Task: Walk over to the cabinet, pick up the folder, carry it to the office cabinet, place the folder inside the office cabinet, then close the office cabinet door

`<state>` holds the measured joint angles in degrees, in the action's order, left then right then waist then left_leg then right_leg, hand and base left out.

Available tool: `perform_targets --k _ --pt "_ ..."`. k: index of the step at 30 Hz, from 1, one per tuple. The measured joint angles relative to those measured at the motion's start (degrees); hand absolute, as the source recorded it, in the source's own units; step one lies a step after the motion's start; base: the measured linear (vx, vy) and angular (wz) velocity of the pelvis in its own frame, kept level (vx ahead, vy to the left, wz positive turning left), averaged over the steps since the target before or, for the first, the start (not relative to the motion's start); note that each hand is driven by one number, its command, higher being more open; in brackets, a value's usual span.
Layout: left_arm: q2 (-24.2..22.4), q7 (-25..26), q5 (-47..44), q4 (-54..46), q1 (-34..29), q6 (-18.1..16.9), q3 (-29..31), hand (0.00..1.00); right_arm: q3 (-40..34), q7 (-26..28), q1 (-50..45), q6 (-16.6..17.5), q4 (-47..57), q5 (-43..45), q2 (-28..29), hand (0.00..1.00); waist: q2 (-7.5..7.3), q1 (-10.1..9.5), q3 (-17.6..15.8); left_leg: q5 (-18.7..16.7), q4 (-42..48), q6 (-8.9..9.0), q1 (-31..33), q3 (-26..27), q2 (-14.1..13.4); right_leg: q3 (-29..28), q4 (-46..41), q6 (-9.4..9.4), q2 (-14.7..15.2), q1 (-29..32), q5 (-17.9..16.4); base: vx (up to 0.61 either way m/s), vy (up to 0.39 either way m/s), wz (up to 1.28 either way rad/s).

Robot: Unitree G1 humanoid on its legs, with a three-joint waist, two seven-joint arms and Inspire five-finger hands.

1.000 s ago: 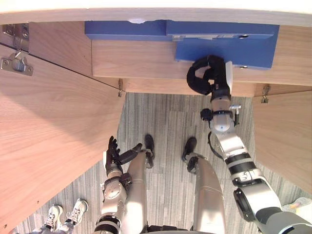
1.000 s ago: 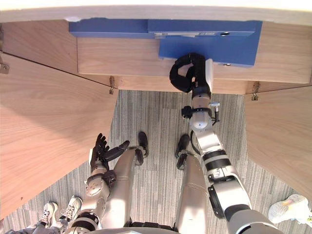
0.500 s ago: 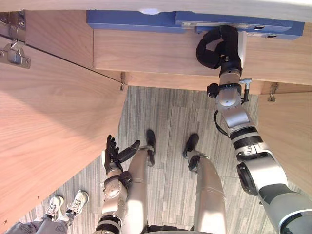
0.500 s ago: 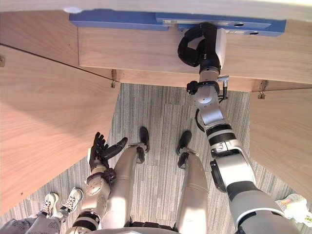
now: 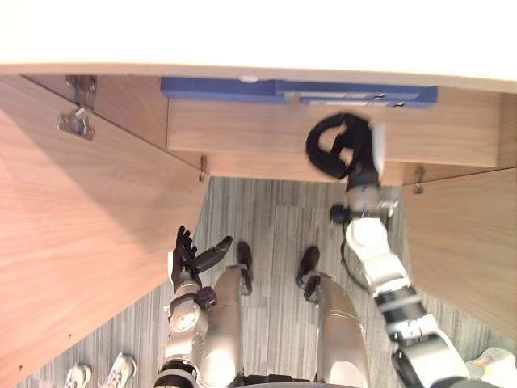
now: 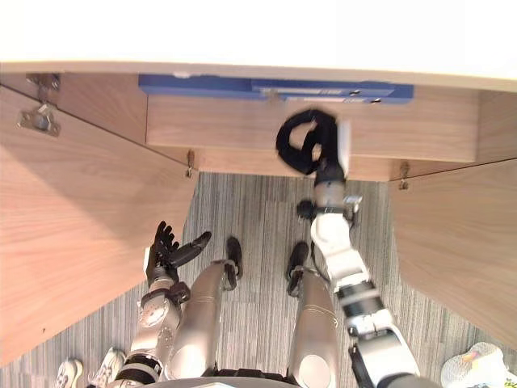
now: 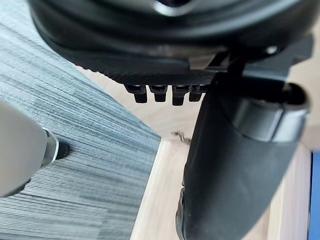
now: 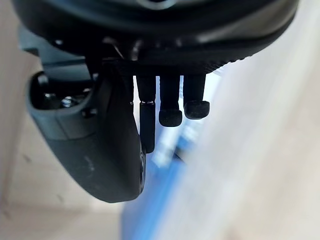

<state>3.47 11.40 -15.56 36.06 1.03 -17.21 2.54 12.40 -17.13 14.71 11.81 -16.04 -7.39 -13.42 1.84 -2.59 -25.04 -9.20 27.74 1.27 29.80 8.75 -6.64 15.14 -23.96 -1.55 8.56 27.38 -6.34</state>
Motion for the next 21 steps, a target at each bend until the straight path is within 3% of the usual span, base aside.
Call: perform_targets --k 3,7,12,17,21 --pt "1.7 -0.6 0.0 1.8 -2.9 0.4 -0.1 1.0 -0.5 3.2 -7.2 -0.3 -8.6 -4.4 3.4 1.0 -1.67 0.68 2.1 1.4 -5.4 0.51 -6.4 1.0 0.5 -0.3 5.5 -0.44 -0.8 -5.9 1.6 0.13 -0.013 -0.09" --pt "2.1 -1.9 0.1 4.4 -6.3 1.3 0.0 1.0 -7.9 5.3 -15.4 -2.0 -20.8 -6.2 8.6 1.0 -2.98 1.52 8.0 2.9 -13.2 0.76 -14.7 3.1 1.4 -1.4 13.9 -1.33 -1.7 -13.5 4.2 0.17 0.015 -0.18" --pt "2.1 -4.1 2.8 8.3 -8.0 2.4 1.3 1.0 -19.0 5.4 -18.0 -3.9 -30.1 -0.8 10.1 1.0 -3.19 3.29 13.2 4.7 -21.7 0.76 -24.0 7.0 2.9 -4.6 20.5 -2.45 -2.0 -19.9 6.9 0.1 0.05 -0.35" --pt "2.0 -5.5 6.2 11.4 -8.7 3.8 1.5 1.0 -25.4 5.3 -20.1 -4.3 -33.4 6.0 10.3 1.0 -3.23 3.7 16.1 6.1 -26.2 0.77 -28.7 8.9 3.6 -6.4 23.5 -2.73 -2.3 -23.0 8.3 0.0 0.02 -0.21" --pt "2.0 -5.7 7.6 12.2 -9.5 4.5 1.5 1.0 -27.7 5.2 -21.0 -4.7 -34.4 8.5 11.1 1.0 -3.32 4.02 16.3 7.4 -28.7 0.69 -31.4 9.2 4.0 -6.9 24.3 -2.66 -2.4 -24.6 8.8 -0.07 0.003 -0.06"
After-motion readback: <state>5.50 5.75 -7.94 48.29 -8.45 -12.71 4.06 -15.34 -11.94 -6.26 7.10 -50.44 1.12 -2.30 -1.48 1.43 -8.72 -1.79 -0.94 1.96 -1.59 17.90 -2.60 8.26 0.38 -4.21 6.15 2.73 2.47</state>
